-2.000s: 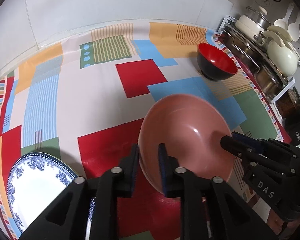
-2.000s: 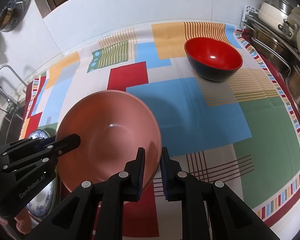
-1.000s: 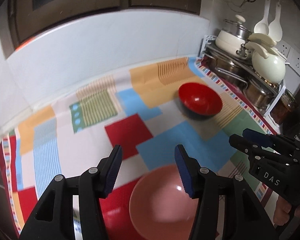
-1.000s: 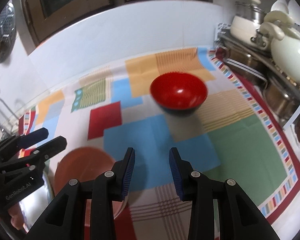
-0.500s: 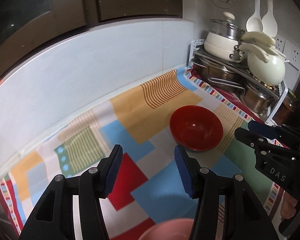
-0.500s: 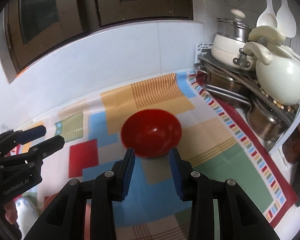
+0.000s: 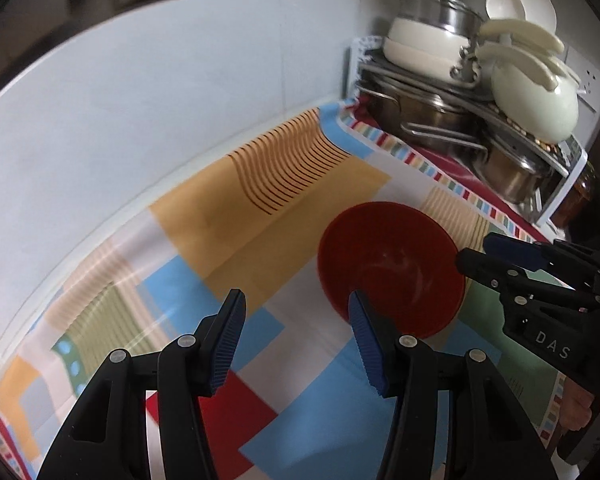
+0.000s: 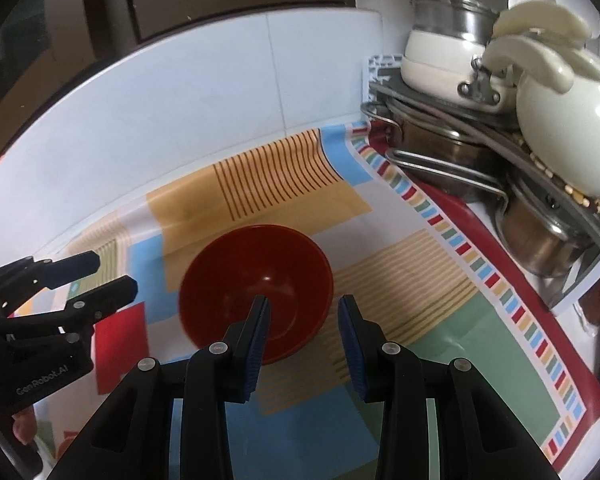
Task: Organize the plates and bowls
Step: 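Close both grippers on the rim of the red bowl, then lift the red bowl with both grippers and carry it toward the pink bowl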
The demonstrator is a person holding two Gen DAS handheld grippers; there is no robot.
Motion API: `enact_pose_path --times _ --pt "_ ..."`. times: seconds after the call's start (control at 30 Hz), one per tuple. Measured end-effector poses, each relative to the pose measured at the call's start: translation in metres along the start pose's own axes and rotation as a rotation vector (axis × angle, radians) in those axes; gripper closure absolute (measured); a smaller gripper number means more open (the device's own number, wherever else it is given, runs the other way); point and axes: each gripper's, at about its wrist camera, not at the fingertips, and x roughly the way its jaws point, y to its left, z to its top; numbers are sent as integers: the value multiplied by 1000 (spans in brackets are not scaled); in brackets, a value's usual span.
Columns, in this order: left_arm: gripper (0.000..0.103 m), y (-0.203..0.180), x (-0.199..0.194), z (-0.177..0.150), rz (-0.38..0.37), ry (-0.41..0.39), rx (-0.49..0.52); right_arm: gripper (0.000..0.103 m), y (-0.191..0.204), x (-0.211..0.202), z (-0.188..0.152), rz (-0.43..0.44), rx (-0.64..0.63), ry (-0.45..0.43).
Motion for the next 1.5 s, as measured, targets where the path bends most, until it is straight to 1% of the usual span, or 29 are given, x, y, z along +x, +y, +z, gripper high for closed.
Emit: enact_pose_path --times 0.13,0.33,0.4,0.47,0.5,0.63,0.8,0.87,1.07,1.23,1.5 --pt "52 -1 16 5 -14 22 19 66 -3 15 1 6 22 31" --pt "59 -4 43 10 -54 76 15 67 -10 36 0 19 54 72" --pt "64 -5 49 10 -63 91 15 67 -12 41 -1 22 64 79" --pt "65 -8 55 11 -77 110 13 67 -13 45 -1 21 67 84" --pt "68 -8 57 11 -82 117 12 67 -14 46 -2 21 69 86" --pt "73 -11 64 14 -96 136 13 73 -14 52 -2 31 74 99" --pt "86 -14 67 17 -115 152 18 78 -12 57 -2 36 76 110" --pt "86 -15 68 17 -106 151 20 82 -11 58 -2 41 81 115" --pt "87 -15 66 18 -92 156 12 84 -10 61 -2 28 94 120" --pt "88 -14 60 18 -86 154 3 86 -12 60 -2 33 111 130" --pt "89 -10 32 16 -76 121 -26 86 -8 44 -3 44 105 114"
